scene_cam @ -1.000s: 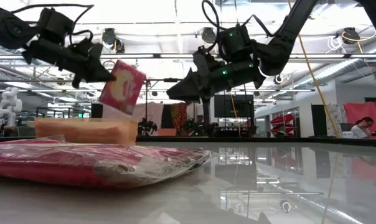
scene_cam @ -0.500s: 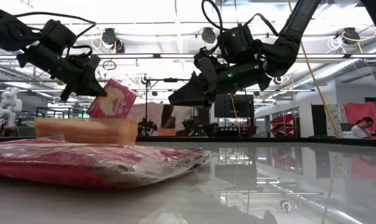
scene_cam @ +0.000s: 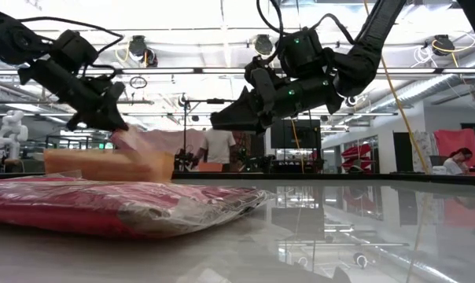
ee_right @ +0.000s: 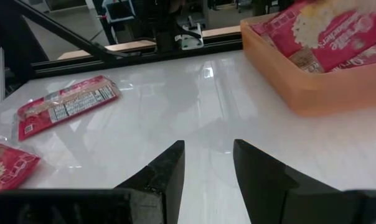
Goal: Sort popcorn bags into baskets
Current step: Put the red popcorn bag into the orange bin, then adjust the red popcorn bag in the orange bin
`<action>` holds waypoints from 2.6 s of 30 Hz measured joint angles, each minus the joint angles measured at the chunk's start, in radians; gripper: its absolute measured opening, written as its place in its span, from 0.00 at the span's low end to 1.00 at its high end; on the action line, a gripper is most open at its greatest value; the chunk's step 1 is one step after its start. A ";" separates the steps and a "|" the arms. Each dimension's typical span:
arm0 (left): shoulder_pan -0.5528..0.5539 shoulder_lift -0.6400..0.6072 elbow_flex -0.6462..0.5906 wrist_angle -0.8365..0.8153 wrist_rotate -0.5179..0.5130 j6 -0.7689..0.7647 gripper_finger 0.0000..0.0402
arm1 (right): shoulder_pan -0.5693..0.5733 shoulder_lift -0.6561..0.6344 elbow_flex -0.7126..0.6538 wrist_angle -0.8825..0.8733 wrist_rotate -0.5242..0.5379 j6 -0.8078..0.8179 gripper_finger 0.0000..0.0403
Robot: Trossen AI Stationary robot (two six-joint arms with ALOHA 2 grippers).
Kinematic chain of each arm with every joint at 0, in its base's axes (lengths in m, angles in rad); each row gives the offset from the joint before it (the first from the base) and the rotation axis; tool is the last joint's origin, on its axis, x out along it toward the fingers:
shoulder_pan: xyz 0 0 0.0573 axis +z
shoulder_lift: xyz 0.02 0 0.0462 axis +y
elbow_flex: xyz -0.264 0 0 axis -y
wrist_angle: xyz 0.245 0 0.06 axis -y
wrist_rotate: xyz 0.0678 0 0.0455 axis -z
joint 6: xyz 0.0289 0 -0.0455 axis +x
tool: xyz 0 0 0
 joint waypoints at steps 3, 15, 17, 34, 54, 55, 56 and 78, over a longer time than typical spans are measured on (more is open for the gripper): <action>0.000 0.000 0.000 -0.030 -0.068 0.005 0.32 | 0.003 0.000 0.000 0.000 0.000 0.006 0.32; 0.000 0.000 0.000 0.026 -0.121 0.056 0.51 | 0.046 0.000 0.000 -0.003 0.000 0.024 0.32; 0.000 0.000 0.000 0.025 -0.121 0.057 0.51 | 0.052 0.000 0.000 -0.004 0.001 0.025 0.32; -0.083 0.237 0.000 0.132 -0.320 0.047 0.40 | 0.118 0.000 0.000 -0.014 0.060 0.058 0.32; -0.164 0.333 0.000 0.331 -0.372 0.047 0.26 | 0.164 0.000 0.000 -0.022 0.060 0.092 0.32; -0.168 0.312 0.000 0.318 -0.392 0.041 0.26 | 0.164 0.000 0.000 -0.022 0.060 0.101 0.32; -0.174 0.295 0.000 0.304 -0.416 0.040 0.26 | 0.164 0.000 0.000 -0.022 0.060 0.107 0.32; -0.183 0.275 0.000 0.054 -0.591 0.030 0.26 | 0.165 0.000 0.001 -0.049 0.059 0.081 0.32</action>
